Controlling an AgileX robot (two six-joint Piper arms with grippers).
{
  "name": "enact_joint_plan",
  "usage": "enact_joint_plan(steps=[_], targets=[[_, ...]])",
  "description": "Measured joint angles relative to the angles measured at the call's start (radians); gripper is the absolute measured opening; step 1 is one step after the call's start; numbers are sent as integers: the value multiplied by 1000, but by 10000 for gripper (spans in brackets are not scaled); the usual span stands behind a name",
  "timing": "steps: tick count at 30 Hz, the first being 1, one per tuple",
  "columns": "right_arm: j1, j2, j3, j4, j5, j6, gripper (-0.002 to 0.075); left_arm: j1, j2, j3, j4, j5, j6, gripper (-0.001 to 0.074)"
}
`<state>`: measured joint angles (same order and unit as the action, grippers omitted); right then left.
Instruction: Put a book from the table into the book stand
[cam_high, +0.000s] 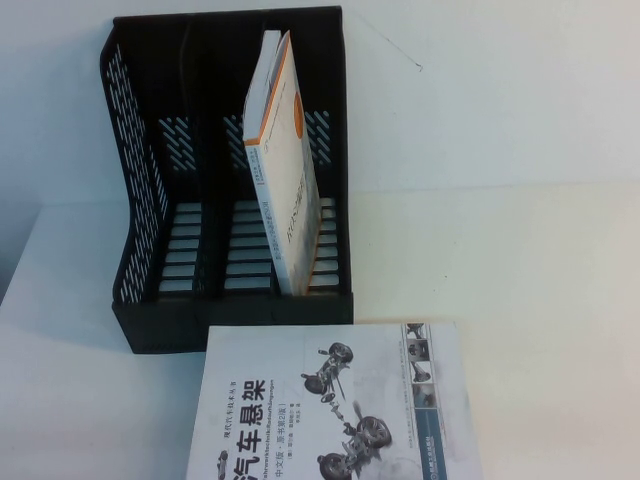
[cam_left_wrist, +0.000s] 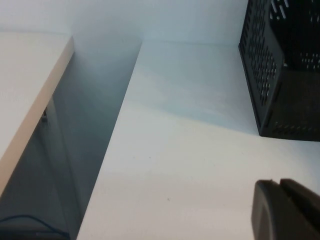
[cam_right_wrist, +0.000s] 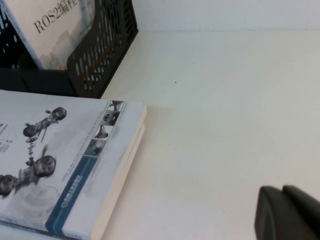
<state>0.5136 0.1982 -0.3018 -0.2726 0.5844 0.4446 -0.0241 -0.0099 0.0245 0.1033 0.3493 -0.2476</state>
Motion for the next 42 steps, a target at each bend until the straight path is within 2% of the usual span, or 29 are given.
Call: enact_joint_plan(steps=[11, 20, 42], targets=[[0, 0, 0, 0, 0, 0, -1, 0, 0, 0, -29, 1, 6, -3], [0, 0, 0, 0, 2, 0, -1, 2, 0, 0, -115, -1, 207, -3], [0, 0, 0, 0, 3, 0, -1, -32, 0, 0, -120, -1, 229, -3]])
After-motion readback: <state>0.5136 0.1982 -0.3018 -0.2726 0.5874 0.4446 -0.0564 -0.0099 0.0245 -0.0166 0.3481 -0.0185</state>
